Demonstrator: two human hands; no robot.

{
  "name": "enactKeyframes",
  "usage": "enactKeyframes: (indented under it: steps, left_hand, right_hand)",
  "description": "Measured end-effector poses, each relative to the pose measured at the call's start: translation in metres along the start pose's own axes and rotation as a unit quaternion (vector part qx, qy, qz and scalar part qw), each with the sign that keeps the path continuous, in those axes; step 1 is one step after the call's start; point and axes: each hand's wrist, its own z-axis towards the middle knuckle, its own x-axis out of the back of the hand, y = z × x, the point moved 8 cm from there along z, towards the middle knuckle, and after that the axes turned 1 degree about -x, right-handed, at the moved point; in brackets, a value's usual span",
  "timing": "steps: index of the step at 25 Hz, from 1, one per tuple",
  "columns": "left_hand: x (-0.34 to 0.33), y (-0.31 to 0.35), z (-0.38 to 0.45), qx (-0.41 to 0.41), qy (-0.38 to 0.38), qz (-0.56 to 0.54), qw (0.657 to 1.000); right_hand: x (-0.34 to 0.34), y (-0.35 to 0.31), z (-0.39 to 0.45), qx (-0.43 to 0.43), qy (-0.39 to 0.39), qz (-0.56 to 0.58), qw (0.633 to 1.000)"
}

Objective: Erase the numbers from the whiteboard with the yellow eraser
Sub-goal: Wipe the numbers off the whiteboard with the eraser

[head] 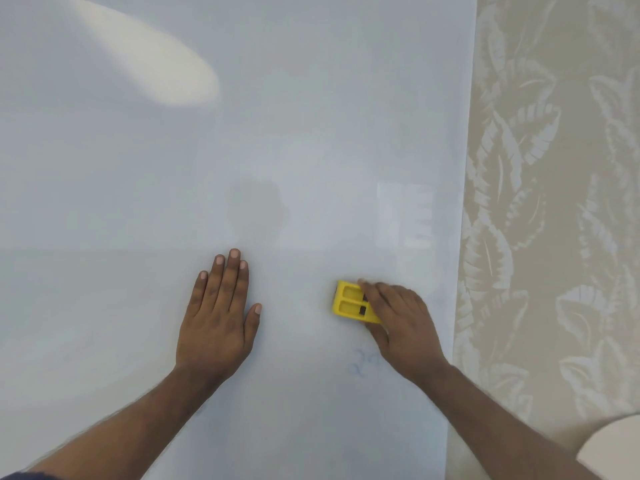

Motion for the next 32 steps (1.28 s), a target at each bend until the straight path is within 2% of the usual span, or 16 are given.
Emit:
enactKeyframes:
  steps: [5,7,11,15,19,22,28,32]
  left_hand:
    - [-0.005,0.006,-0.012,0.014,-0.006,0.0,1.0]
    - [-0.006,0.009,-0.016,0.016,-0.003,-0.004,1.0]
    - [-0.007,0.012,-0.023,0.011,-0.003,-0.009,1.0]
    - [-0.008,0.011,-0.029,-0.012,-0.011,-0.008,1.0]
    - [-0.011,0.014,-0.037,-0.01,-0.015,-0.002,1.0]
    - [-0.012,0.015,-0.039,-0.006,-0.014,0.002,1.0]
    - [-0.013,0.017,-0.043,-0.009,-0.017,0.001,1.0]
    - [-0.014,0.016,-0.046,-0.021,-0.021,-0.001,1.0]
  right_hand:
    - [0.009,0.022,0.024,-0.106,0.056,0.037,0.992]
    - [0.002,0.007,0.015,-0.093,0.053,0.042,0.993]
    - [-0.021,-0.031,-0.03,-0.033,-0.004,0.053,0.998]
    - [-0.02,-0.018,-0.06,0.014,-0.058,0.013,0.998]
    - [0.001,0.026,-0.036,-0.077,-0.016,0.022,0.997]
    - [0.002,0.02,-0.022,-0.116,0.022,0.032,0.993]
    - [-0.037,-0.045,-0.068,-0.026,-0.018,0.052,0.998]
    - [-0.051,-0.044,-0.116,0.053,-0.087,0.01,0.995]
